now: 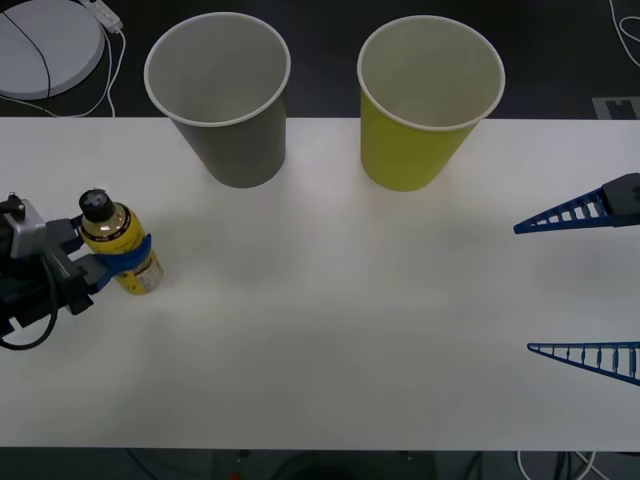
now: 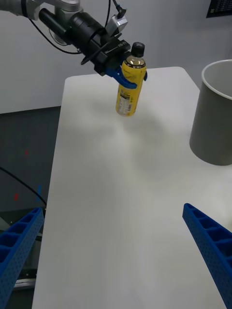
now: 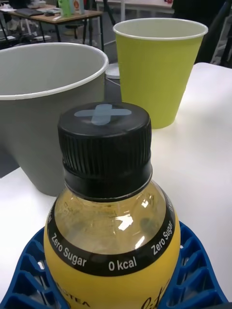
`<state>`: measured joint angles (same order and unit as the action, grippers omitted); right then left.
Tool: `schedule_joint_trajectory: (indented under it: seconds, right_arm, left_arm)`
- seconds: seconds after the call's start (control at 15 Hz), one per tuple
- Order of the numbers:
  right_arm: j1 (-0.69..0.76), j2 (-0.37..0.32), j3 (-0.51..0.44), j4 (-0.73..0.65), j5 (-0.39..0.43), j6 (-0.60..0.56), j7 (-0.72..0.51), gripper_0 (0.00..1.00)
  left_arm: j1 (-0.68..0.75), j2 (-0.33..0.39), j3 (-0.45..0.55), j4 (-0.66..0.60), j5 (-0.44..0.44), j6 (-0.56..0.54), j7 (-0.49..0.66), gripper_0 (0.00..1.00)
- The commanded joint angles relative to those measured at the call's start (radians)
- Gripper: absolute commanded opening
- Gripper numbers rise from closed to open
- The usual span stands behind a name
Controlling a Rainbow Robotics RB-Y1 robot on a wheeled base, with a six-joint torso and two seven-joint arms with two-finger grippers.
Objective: Put the can into the green bin and the plastic bottle into the gray bin
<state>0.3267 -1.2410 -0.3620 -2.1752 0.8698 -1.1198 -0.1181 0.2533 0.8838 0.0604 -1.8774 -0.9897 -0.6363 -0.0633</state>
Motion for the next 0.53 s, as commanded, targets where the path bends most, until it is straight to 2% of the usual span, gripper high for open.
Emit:
schedule_joint_trajectory:
  seconds: [0.07, 0.33, 0.53]
  right_arm:
    - [0.0, 0.0, 0.0, 0.0, 0.0, 0.0, 0.0, 1.0]
    - [0.0, 0.0, 0.0, 0.0, 0.0, 0.0, 0.0, 1.0]
    - [0.0, 0.0, 0.0, 0.0, 0.0, 0.0, 0.0, 1.0]
  left_arm:
    - [0.001, 0.064, 0.012, 0.0, 0.025, -0.002, 0.043, 0.0]
    - [0.001, 0.127, 0.073, -0.031, -0.038, -0.028, 0.195, 0.0]
    - [0.001, 0.162, 0.168, -0.052, -0.126, -0.123, 0.341, 0.0]
